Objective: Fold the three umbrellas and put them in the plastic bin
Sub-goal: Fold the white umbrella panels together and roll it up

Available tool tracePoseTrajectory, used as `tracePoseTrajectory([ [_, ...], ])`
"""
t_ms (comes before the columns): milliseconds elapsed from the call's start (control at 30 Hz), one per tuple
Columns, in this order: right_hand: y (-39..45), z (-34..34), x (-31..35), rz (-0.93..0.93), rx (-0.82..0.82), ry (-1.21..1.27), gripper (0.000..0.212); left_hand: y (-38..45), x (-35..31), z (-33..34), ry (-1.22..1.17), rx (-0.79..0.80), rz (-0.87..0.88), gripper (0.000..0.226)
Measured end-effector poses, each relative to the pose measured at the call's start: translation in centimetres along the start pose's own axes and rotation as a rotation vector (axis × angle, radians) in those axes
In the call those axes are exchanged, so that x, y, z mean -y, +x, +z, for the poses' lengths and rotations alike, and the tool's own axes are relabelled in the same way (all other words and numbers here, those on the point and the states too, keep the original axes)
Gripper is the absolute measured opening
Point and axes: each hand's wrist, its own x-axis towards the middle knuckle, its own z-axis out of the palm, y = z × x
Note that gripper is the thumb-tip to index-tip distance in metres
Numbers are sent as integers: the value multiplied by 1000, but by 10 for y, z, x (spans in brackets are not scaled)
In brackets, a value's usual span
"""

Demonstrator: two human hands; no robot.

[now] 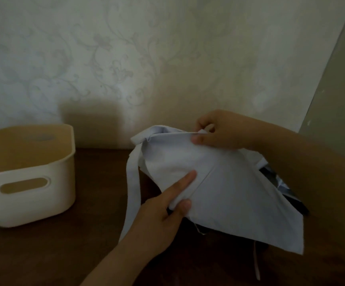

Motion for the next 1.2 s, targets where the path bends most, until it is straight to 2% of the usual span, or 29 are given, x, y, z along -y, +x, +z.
tracePoseTrajectory([
  [233, 10, 18, 1, -1, -305, 107, 22, 0, -8, -2, 91, -36, 36, 51],
  [367, 14, 22, 3, -39, -383, 183, 27, 0, -9, -2, 70, -42, 37, 49],
  [600, 14, 23, -2, 31, -258, 202, 39, -4, -5, 1, -45, -85, -31, 40],
  [700, 13, 22, -4, 47, -203, 203, 33, -2, -5, 3, -28, -55, -43, 35],
  [833, 15, 24, -6, 80, -80, 19, 23, 0, 4, 7, -10, -35, -69, 41],
  [967, 17, 24, -8, 70, -118, 58, 22, -1, 6, 6, -26, -59, -91, 38],
  [1100, 13, 26, -15, 107, -112, 239, 14, 1, 10, 0, 2, -62, -94, 39],
  [1200, 12, 31, -22, 116, -61, 174, 20, 1, 13, -2, 49, -72, -105, 39],
])
